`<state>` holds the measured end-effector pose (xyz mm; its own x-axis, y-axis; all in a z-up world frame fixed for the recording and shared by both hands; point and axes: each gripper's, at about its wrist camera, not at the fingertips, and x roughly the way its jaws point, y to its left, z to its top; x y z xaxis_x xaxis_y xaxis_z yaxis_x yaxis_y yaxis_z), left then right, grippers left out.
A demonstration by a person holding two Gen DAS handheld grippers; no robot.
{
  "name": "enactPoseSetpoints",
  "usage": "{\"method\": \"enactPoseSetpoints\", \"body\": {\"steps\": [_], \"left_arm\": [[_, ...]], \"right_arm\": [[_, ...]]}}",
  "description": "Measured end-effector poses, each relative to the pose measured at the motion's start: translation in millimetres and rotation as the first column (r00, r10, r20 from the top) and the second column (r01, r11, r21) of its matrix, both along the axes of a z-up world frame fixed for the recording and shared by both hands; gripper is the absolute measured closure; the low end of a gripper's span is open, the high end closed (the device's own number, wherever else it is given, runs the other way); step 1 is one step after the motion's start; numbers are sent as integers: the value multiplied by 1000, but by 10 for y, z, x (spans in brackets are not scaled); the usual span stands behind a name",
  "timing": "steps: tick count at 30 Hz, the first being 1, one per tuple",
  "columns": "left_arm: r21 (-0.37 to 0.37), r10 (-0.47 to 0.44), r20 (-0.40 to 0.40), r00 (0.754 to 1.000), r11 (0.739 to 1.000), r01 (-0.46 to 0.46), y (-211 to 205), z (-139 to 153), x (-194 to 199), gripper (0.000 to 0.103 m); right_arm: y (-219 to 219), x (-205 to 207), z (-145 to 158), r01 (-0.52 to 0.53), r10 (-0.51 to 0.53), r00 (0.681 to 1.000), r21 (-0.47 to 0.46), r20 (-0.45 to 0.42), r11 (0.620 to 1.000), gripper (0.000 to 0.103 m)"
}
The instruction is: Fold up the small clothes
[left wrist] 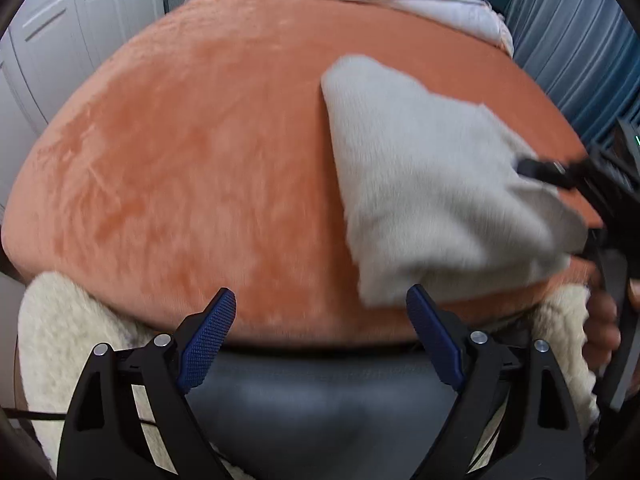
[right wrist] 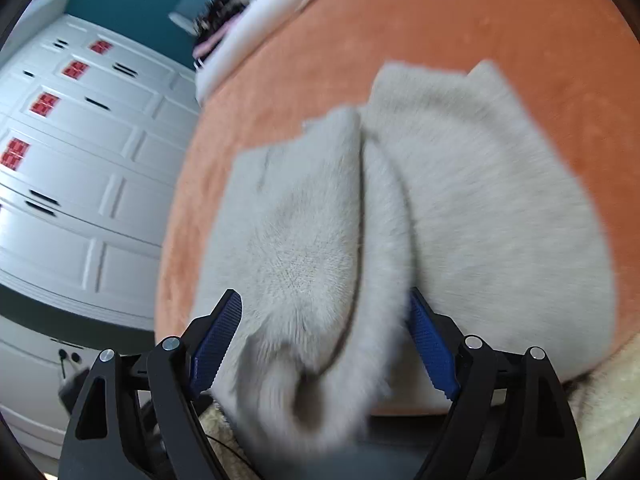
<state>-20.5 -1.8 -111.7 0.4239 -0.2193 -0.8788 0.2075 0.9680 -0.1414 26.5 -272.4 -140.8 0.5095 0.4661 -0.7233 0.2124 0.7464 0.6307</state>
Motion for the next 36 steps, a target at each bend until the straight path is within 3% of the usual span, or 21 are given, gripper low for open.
{"method": "enactPoseSetpoints", "body": {"steps": [2,3,4,7,8,11,13,15,16,17,19,22,23,25,27,30,33,36], "left_arm": [[8,-48,19,999,999,48,-97,-10,-62,18],[21,-63,46,997,998,62,-141,5,-58,19],[26,-77,75,994,997,75,-207,16,-39,23],[17,-88,55,995,996,87,-349,-72,134,64],[-4,-82,24,996,997,82,-353,-114,177,77],[-77,-69,-9,998,995,68,-379,-76,215,81],[-62,-92,-10,996,994,92,-472,-85,197,83],[-49,-101,-48,994,994,99,-502,-189,204,84],[-52,-104,-75,992,994,101,-522,-266,212,84],[-55,-107,-94,990,993,102,-540,-304,217,84],[-49,-111,-84,990,993,107,-537,-263,179,83],[-39,-118,-44,992,992,116,-496,-166,138,78],[-35,-116,-44,992,993,114,-484,-180,125,73],[-15,-106,-49,993,994,106,-470,-248,131,68],[-3,-108,-56,993,994,108,-478,-296,125,67],[26,-124,-38,992,992,125,-494,-271,78,67],[-20,-121,-33,992,992,121,-396,-165,-4,67],[-63,-112,-18,993,992,111,-246,-12,-77,64]], "right_arm": [[191,96,91,-41,42,999,-75,12,996,42],[270,116,199,-68,73,996,-115,42,991,71],[326,120,366,-87,99,991,-140,85,986,77],[273,-7,890,-71,95,964,-106,248,992,82],[213,-114,1129,-46,80,947,-115,310,992,82],[-51,-389,1348,42,31,922,-180,386,983,82],[-308,-424,981,98,-21,956,-253,291,963,82],[-582,-336,303,97,-73,993,-284,96,954,83],[-716,-346,-60,106,-110,994,-239,-3,965,83],[-782,-417,-146,141,-143,990,-162,3,977,83],[-808,-535,11,193,-187,980,-86,70,977,83],[-712,-570,351,184,-161,971,-123,177,975,83],[-690,-529,360,168,-138,974,-163,180,972,83],[-711,-372,81,121,-103,991,-248,84,961,82],[-745,-305,-119,124,-119,992,-210,38,970,82],[-764,-397,106,155,-140,986,-173,95,973,80],[-725,-569,323,175,-151,980,-209,127,962,74],[-758,-799,503,234,-197,967,-264,161,936,57]]}}
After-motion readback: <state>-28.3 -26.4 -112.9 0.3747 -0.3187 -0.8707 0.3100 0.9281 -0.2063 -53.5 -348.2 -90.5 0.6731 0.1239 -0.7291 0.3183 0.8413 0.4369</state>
